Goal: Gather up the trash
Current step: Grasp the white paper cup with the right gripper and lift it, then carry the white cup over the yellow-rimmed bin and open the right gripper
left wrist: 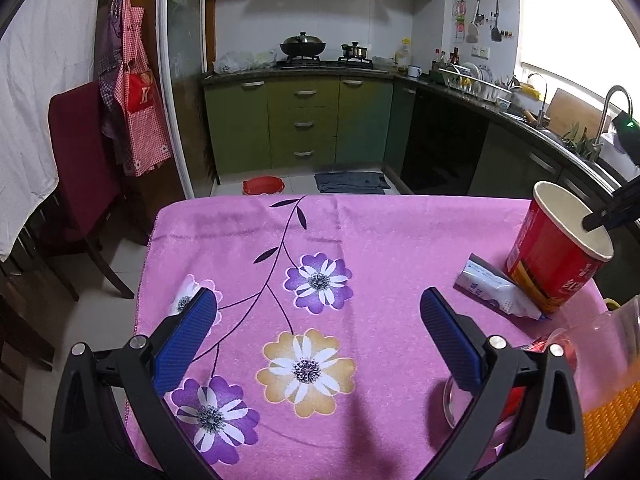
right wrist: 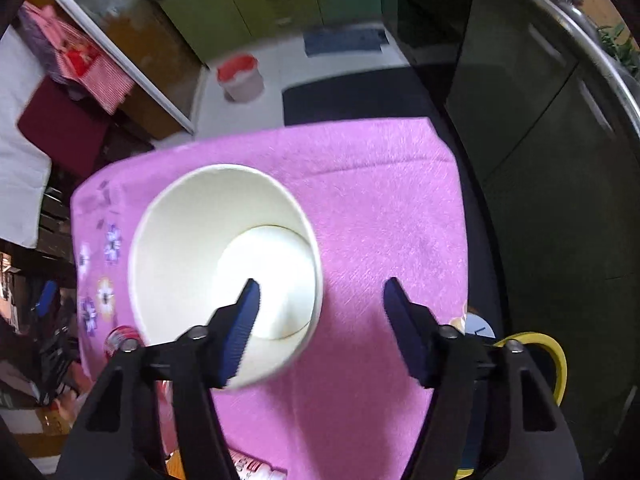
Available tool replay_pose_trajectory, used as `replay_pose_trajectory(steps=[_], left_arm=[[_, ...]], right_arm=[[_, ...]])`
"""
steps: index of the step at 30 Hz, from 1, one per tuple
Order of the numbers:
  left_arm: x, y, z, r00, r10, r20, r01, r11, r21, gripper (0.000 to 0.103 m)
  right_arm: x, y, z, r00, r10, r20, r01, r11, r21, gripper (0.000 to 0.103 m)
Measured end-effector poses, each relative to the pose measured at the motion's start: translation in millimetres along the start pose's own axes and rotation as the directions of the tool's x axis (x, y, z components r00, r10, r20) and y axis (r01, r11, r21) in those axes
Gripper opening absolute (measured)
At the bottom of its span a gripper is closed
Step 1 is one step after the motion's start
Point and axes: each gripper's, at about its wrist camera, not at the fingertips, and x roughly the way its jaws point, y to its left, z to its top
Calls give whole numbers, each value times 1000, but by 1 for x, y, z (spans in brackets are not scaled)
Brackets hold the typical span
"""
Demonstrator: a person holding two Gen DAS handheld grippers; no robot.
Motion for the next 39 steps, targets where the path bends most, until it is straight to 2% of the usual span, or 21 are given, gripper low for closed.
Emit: replay_pose_trajectory(steps=[1, 6, 8, 9, 10, 16, 19, 22, 24, 28, 33, 39], left_arm=[[1, 1, 0, 1000, -3, -3, 3, 1000, -3, 97], [6, 4, -2, 1000, -6, -19, 5, 1000, -14, 97], [6, 4, -3, 1000, -1, -19, 1, 1000, -10, 97], [6, 4, -2, 1000, 0, -18, 0, 1000, -8, 97], [6, 4, -2, 1000, 2, -13, -2, 1000, -5, 97], [1, 7, -1, 1000, -5, 1, 5, 1000, -14, 97], [0, 6, -2, 1000, -7, 1, 7, 1000, -11, 97], [-3, 5, -2, 1000, -12, 5, 12, 1000, -7, 97], [-5, 4, -2, 1000, -17, 10, 17, 1000, -8, 97], [-8, 2, -2, 999, -27, 18, 27, 1000, -4, 97], [-9, 1, -2, 999, -28, 20, 28, 1000, 0, 97], [-9, -3, -1, 999, -28, 17, 28, 1000, 13, 97]], right_arm=[[7, 1, 3, 1000, -5, -12, 5, 1000, 3, 47], [33, 2, 24, 997, -19, -69, 19, 1000, 6, 36], [39, 4, 26, 996, -20, -85, 21, 1000, 11, 24], [42, 4, 28, 996, -20, -92, 21, 1000, 11, 9], [45, 4, 29, 995, -22, -94, 24, 1000, 11, 8], [30, 6, 23, 998, 19, -63, -18, 1000, 7, 5], [-11, -12, 12, 999, 47, 13, -47, 998, 33, 5], [-57, -43, -11, 996, 43, 84, -49, 997, 65, 4], [-89, -75, -40, 991, 25, 130, -40, 993, 114, 4], [-118, -146, -100, 986, -55, 157, 14, 969, 249, 5], [-84, -229, -162, 990, -103, 99, 52, 906, 420, 6], [2, -270, -188, 994, -113, -5, 101, 863, 495, 6]])
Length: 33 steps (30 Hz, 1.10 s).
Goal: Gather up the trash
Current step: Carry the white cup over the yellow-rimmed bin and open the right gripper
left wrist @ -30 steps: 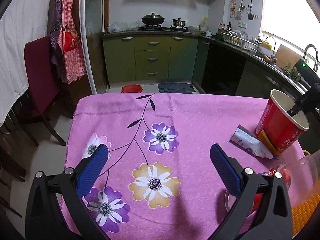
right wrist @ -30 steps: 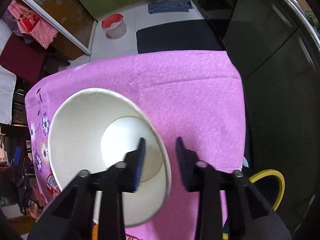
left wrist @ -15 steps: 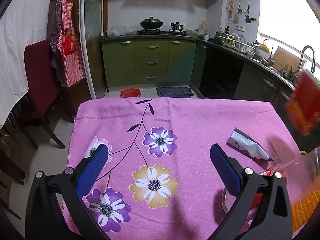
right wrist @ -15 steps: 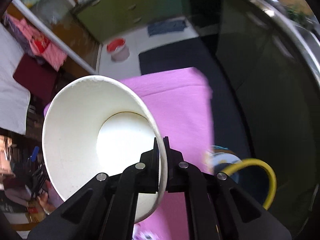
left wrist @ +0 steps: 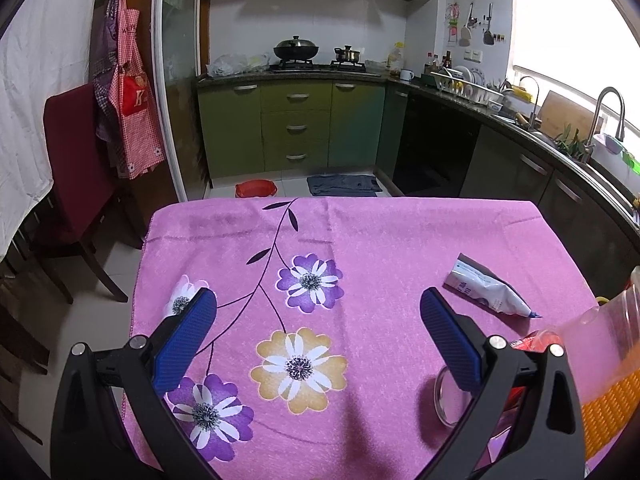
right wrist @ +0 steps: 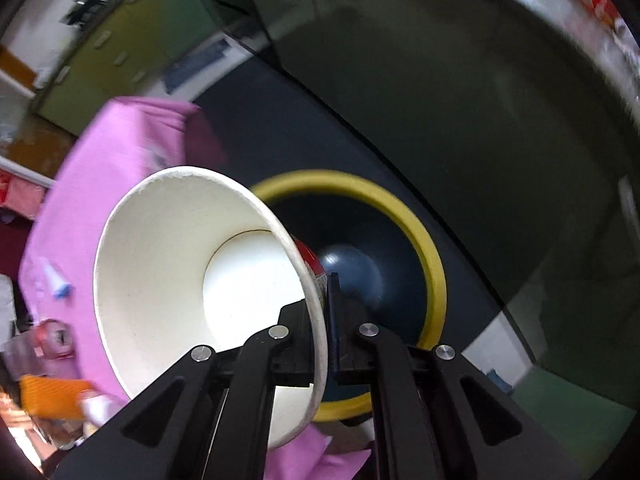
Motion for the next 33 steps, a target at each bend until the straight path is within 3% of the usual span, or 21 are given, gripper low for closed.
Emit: replay_pose_trajectory(steps=[7, 9, 17, 22, 24, 27, 30, 33], left_arm=[[-1, -2, 0, 1000, -8, 4, 8, 1000, 7, 97], [-1, -2, -1, 1000, -10, 1, 10, 1000, 8, 97], [-10, -7, 1, 999, -36, 4, 36, 999, 28, 97], [-44, -16, 7, 989, -145, 37, 142, 987, 70, 97], [-63, -31, 7, 974, -224, 33, 216, 963, 160, 97], [-82, -60, 0, 960, -280, 13, 263, 914, 309, 97], [-94, -87, -8, 950, -311, -4, 281, 855, 436, 97], [-99, -103, -12, 947, -322, -9, 282, 815, 506, 97]], right_arm=[[70, -2, 0, 997, -43, -64, 43, 999, 2, 12], [76, 0, -5, 996, -69, -62, 69, 998, -7, 31], [33, 29, -20, 995, -79, 60, 83, 994, -65, 41], [5, 54, -35, 994, -11, 107, 23, 993, -117, 44], [1, 60, -42, 993, 7, 119, 9, 990, -139, 44], [-14, 58, -60, 989, 46, 137, -22, 985, -169, 44], [-22, 69, -72, 986, 79, 146, -50, 980, -195, 44], [-24, 75, -82, 985, 102, 142, -70, 974, -213, 44]])
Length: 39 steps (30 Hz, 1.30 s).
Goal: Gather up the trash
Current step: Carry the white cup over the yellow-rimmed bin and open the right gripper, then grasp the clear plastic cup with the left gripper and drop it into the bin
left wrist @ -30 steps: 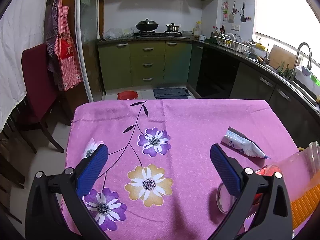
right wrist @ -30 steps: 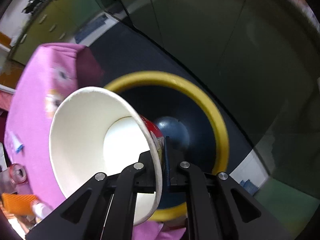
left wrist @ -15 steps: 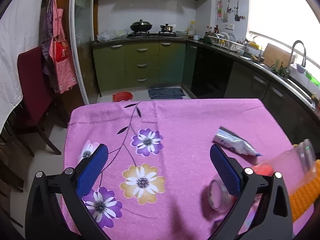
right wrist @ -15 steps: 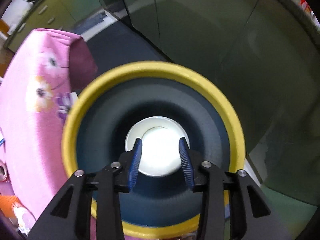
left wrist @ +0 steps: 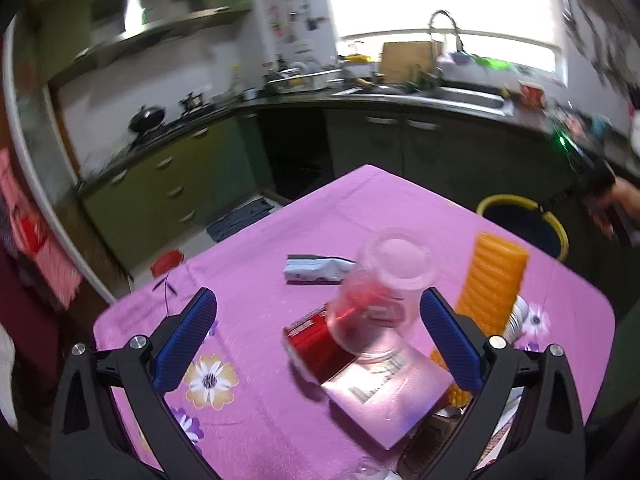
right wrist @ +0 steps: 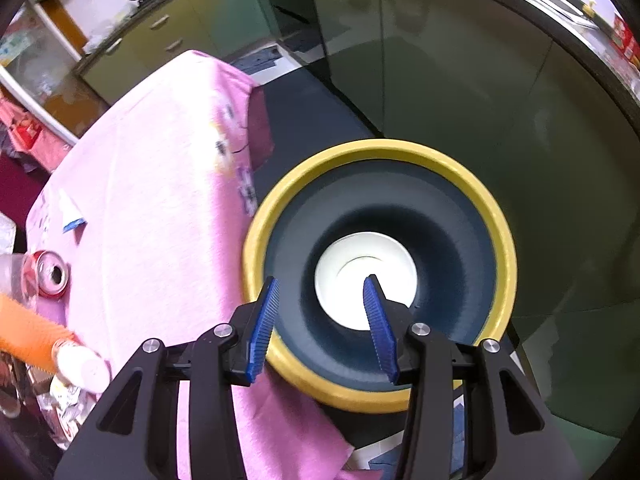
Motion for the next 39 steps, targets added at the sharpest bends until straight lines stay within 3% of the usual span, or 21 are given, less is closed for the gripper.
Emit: replay_pose_trajectory(steps=[5, 9, 18, 20, 24, 32, 39], left_arm=[[8, -23, 6, 999, -54, -7, 54, 993, 106, 97], [28, -33, 10, 998, -49, -40, 55, 985, 164, 97], [59, -38, 11, 994, -76, -81, 90, 979, 184, 96], [60, -36, 12, 994, -80, -76, 92, 980, 176, 91], [65, -29, 14, 988, -111, -107, 125, 983, 135, 60], [50, -28, 16, 992, -106, -71, 115, 984, 137, 59], [19, -31, 47, 994, -109, -26, 111, 986, 128, 59]], right_arm=[[-3, 3, -10, 1000, 23, -2, -23, 1000, -4, 44], [2, 4, -11, 999, 35, -6, -35, 999, -3, 44], [22, 11, -4, 998, 53, -29, -53, 999, -7, 44], [26, 8, -3, 998, 56, -32, -56, 998, -8, 44], [26, 8, -5, 998, 63, -32, -63, 998, -10, 44], [17, 8, -11, 997, 79, -17, -80, 997, -13, 44], [-4, 4, -15, 994, 106, 35, -106, 994, -12, 44]])
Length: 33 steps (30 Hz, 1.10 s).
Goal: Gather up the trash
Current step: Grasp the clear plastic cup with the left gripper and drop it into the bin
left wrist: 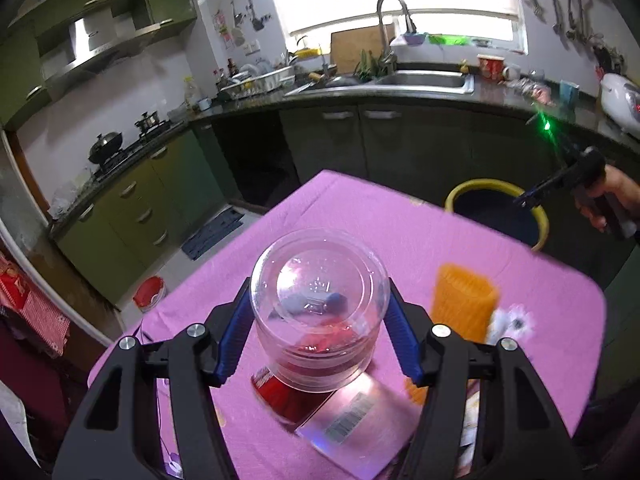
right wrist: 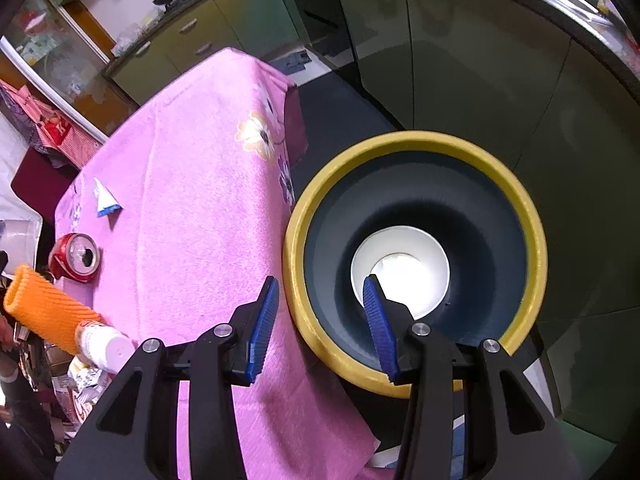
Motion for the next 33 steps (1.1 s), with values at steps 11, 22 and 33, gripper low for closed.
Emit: replay_pose_trajectory(steps=[11, 22, 33], left_arm=[[22, -109, 121, 951, -301, -66, 304, 951, 44, 60], [158, -260, 165, 864, -384, -325, 403, 915, -8, 60], [228, -290, 160, 881, -295, -369, 290, 954, -71, 72]], right_arm=[[-76, -57, -37, 985, -46, 167, 38, 998, 53, 45], [-119, -125, -86, 971, -57, 230, 26, 991, 134, 45], [-139, -160, -127, 968, -59, 245, 11, 981, 192, 52]])
